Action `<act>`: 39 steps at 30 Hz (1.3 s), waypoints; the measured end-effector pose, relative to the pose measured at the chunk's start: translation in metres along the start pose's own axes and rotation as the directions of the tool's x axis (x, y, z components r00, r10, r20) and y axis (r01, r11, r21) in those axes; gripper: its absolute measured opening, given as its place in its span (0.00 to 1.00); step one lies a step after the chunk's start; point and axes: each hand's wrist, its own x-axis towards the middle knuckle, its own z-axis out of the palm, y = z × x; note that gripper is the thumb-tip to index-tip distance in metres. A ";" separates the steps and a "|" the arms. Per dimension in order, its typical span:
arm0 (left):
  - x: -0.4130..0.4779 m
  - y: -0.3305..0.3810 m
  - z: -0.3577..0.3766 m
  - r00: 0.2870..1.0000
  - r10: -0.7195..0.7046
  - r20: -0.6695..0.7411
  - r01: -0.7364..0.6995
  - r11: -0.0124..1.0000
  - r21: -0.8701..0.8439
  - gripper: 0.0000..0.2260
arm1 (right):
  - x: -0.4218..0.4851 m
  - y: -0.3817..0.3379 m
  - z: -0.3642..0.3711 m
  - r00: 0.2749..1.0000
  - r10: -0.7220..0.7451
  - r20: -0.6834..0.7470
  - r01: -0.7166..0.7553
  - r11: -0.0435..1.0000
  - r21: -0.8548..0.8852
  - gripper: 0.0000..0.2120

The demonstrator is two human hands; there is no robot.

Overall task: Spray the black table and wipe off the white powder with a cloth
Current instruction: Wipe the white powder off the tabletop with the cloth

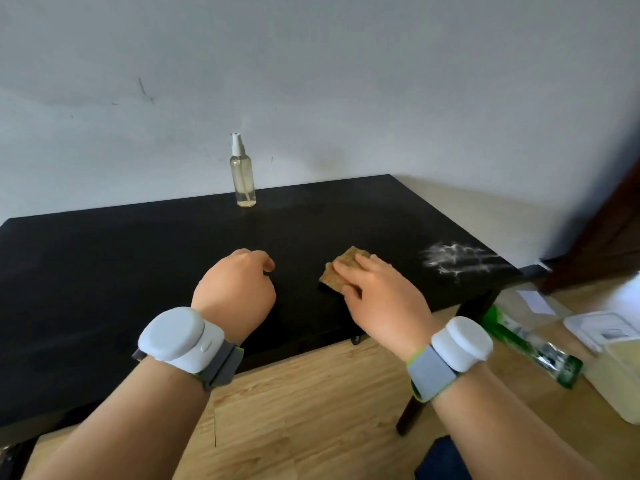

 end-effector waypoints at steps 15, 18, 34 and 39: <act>0.014 0.076 0.047 0.965 0.264 0.001 -0.263 0.961 0.084 0.18 | 0.010 0.064 -0.018 0.998 0.061 0.013 -0.061 0.998 0.032 0.21; 0.016 0.079 0.049 0.964 0.266 0.001 -0.265 0.961 0.081 0.20 | 0.018 0.075 -0.018 0.994 0.110 0.015 -0.110 0.994 0.008 0.21; 0.015 0.077 0.048 0.953 0.304 0.010 -0.303 0.948 0.098 0.22 | 0.026 0.135 -0.032 0.935 0.355 -0.026 -0.356 0.929 -0.102 0.22; 0.014 0.075 0.049 0.954 0.299 -0.001 -0.298 0.950 0.099 0.21 | 0.024 0.140 -0.032 0.917 0.381 -0.120 -0.393 0.914 -0.099 0.20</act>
